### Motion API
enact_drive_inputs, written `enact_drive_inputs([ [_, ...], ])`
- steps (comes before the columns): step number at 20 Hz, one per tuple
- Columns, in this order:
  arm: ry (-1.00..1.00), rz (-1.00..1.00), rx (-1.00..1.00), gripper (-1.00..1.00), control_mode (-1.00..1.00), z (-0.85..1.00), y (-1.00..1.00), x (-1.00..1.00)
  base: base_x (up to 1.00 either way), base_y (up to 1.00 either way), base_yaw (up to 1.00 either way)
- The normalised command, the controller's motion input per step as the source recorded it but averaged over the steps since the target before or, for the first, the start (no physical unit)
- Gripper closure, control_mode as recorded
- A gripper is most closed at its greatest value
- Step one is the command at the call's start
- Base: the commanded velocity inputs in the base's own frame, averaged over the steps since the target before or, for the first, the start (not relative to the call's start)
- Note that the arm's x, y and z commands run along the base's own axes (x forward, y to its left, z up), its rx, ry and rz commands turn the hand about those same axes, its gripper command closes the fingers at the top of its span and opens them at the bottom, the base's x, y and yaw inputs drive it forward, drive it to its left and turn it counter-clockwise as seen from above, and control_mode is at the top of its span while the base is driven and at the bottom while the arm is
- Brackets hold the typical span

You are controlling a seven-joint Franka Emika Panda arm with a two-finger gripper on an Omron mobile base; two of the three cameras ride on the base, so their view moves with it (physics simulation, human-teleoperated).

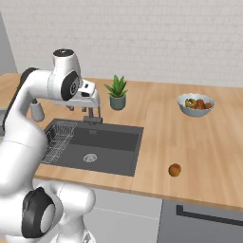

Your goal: Put the colander in the sink, put the peach, tangerine in the colander, and turn on the sink faucet and pour water over the colander.

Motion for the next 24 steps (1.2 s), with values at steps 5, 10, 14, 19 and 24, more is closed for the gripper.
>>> enact_drive_inputs([
  [5,0.0,0.0,0.0,-1.0,-1.0,-0.12,0.23,-0.34,0.0,0.0,0.0],
  [10,0.05,0.0,0.0,-1.0,-1.0,-0.37,0.79,-0.41,0.0,0.0,0.0],
  [14,0.07,0.0,0.01,-1.0,-1.0,-0.21,0.81,-0.15,0.0,0.0,0.0],
  [19,0.05,-0.01,0.1,-1.0,-1.0,-0.18,0.96,0.0,0.0,0.0,0.0],
  [24,0.0,-0.03,0.16,-1.0,-1.0,-0.19,0.84,0.02,0.0,0.0,0.0],
])
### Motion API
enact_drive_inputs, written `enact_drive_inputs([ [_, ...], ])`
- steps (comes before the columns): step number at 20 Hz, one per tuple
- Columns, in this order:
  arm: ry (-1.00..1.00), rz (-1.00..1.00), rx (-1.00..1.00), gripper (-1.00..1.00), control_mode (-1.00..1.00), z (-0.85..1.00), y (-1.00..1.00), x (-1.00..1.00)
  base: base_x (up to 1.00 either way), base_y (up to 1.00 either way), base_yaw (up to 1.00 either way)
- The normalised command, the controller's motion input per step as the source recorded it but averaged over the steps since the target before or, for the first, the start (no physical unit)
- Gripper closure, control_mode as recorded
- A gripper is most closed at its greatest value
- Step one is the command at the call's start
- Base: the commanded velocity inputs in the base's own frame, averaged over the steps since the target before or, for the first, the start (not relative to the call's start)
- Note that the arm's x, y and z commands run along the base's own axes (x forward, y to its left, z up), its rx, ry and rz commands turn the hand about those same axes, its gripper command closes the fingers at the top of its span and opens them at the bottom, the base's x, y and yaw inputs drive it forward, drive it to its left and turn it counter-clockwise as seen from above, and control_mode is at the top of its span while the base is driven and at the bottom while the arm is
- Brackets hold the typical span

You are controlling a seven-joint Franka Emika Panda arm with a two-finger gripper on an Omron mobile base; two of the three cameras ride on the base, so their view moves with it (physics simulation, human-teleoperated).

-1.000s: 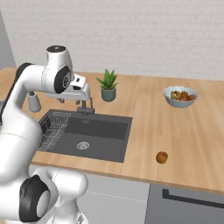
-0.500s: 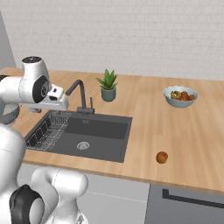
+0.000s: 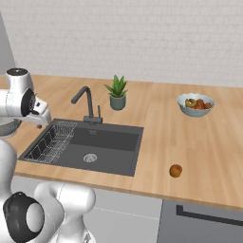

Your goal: Put the colander in the sink, put the peach, tangerine in the colander, and turn on the sink faucet and pour water over the colander.

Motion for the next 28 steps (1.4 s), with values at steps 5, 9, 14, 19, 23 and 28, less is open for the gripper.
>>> enact_drive_inputs([
  [5,0.0,-0.06,0.08,-1.0,-1.0,-0.21,0.71,0.12,0.0,0.0,0.0],
  [9,-0.02,-0.09,0.0,-1.0,-1.0,-0.17,0.65,0.25,0.0,0.0,0.0],
  [14,0.0,-0.11,0.0,-1.0,-1.0,-0.1,0.54,0.36,0.0,0.0,0.0],
  [19,0.0,-0.11,0.01,-1.0,-1.0,-0.09,0.54,0.44,0.0,0.0,0.0],
  [23,0.0,-0.07,0.04,-1.0,-1.0,-0.13,0.61,0.38,0.0,0.0,0.0],
  [28,0.0,-0.03,0.05,-1.0,-1.0,-0.1,0.61,0.23,0.0,0.0,0.0],
])
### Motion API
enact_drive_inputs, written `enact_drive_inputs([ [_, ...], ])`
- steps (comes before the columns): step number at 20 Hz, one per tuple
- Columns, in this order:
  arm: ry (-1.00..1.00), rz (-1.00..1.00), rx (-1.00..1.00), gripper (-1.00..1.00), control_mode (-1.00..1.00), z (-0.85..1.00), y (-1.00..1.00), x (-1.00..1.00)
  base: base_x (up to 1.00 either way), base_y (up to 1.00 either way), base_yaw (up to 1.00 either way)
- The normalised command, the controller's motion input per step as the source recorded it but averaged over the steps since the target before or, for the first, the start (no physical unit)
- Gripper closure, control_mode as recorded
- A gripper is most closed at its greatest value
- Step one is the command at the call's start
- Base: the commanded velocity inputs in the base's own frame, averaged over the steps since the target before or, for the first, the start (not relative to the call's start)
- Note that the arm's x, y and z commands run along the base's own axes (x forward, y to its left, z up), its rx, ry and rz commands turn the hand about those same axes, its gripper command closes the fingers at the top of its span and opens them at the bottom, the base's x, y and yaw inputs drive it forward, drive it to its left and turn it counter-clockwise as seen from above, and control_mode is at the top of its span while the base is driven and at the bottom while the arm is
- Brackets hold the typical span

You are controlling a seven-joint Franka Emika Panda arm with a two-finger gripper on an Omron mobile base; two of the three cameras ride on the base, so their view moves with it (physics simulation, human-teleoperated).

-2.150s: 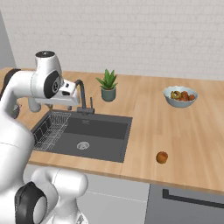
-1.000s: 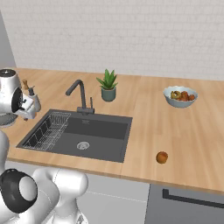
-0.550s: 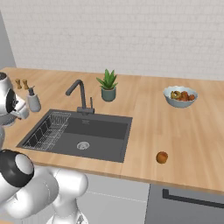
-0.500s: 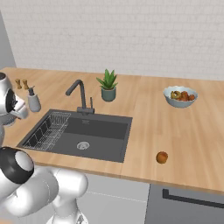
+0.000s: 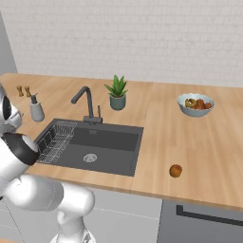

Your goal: Put the colander in the sink, put the peach, tangerine in the colander, and turn on the sink faucet and pour water over the colander.

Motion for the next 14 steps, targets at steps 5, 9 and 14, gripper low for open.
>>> enact_drive_inputs([
  [5,0.0,-0.02,0.0,-1.0,-1.0,-0.2,0.55,0.2,0.0,0.0,0.0],
  [9,0.0,-0.03,0.0,-1.0,-1.0,-0.25,0.43,0.2,0.0,0.0,0.0],
  [14,0.0,-0.01,0.0,-1.0,-1.0,-0.26,0.3,0.23,0.0,0.0,0.0],
])
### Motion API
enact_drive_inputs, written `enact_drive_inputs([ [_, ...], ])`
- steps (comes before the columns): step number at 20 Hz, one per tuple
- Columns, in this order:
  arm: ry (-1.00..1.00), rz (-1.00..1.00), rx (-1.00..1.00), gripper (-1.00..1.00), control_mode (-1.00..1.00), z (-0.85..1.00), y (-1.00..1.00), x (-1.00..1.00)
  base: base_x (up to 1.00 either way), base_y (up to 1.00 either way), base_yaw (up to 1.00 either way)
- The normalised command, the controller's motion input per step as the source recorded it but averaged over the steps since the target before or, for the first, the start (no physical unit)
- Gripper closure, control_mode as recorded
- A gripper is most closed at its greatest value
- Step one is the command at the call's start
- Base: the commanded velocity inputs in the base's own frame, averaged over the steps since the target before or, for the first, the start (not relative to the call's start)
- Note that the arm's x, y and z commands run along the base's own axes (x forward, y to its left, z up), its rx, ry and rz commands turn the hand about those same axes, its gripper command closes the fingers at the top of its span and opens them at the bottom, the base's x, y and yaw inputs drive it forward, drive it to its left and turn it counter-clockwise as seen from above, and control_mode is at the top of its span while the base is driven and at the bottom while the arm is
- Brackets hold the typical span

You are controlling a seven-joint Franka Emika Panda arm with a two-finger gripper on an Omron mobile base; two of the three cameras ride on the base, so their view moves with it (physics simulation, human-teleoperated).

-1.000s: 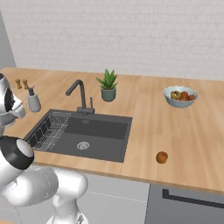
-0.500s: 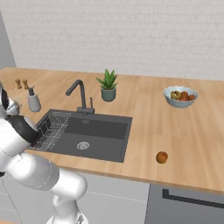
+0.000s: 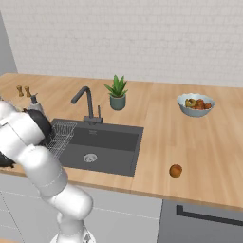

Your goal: Put the colander in the sink, put the peach, tangerine in the colander, and turn on the sink faucet and pour water over the colander.

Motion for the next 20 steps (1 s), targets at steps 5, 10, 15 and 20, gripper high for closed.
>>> enact_drive_inputs([
  [5,0.0,0.0,0.0,-1.0,-1.0,-0.3,0.19,0.19,0.0,0.0,0.0],
  [10,0.0,-0.01,0.0,-1.0,-1.0,-0.19,0.19,0.17,0.0,0.0,0.0],
  [15,0.0,-0.02,0.0,-1.0,-1.0,-0.01,0.25,0.17,0.0,0.0,0.0],
  [20,0.0,-0.03,0.01,-1.0,-1.0,0.09,0.22,0.16,0.0,0.0,0.0],
])
